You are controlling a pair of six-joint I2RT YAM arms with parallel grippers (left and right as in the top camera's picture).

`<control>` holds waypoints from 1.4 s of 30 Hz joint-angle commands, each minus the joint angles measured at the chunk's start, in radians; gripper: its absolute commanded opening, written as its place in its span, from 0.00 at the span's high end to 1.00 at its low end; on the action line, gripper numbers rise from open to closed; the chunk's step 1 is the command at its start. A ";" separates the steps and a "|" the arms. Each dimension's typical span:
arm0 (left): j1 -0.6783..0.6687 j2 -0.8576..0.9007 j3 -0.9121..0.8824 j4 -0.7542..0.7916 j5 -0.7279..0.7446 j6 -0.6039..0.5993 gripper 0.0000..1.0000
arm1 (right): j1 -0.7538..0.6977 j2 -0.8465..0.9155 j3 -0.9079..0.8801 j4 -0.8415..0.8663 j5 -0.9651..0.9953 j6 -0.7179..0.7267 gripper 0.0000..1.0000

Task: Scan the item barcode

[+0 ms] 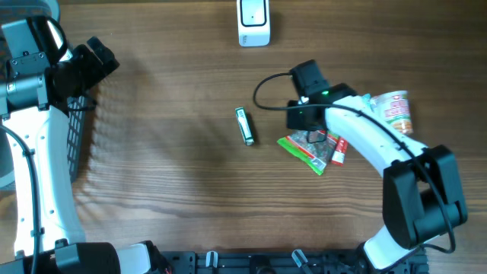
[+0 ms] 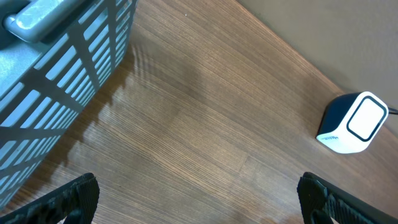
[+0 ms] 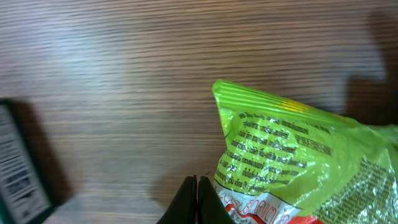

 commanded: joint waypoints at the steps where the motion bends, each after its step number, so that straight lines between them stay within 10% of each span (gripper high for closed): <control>1: 0.003 0.004 0.002 0.002 -0.013 -0.003 0.00 | -0.072 0.020 0.004 -0.026 -0.001 -0.050 0.96; 16: 0.003 0.004 0.002 0.002 -0.013 -0.002 0.00 | -0.103 0.007 0.017 -0.095 -0.463 -0.294 0.83; 29: 0.003 0.004 0.002 0.002 -0.013 -0.002 0.00 | -0.100 0.005 0.010 -0.358 0.178 -0.116 0.81; 37: 0.003 0.004 0.002 0.002 -0.013 -0.002 0.00 | -0.069 -0.007 0.141 -0.288 -0.473 -0.311 0.64; 42: 0.003 0.004 0.002 0.002 -0.013 -0.003 0.00 | 0.050 -0.006 0.140 -0.158 -0.495 -0.250 0.58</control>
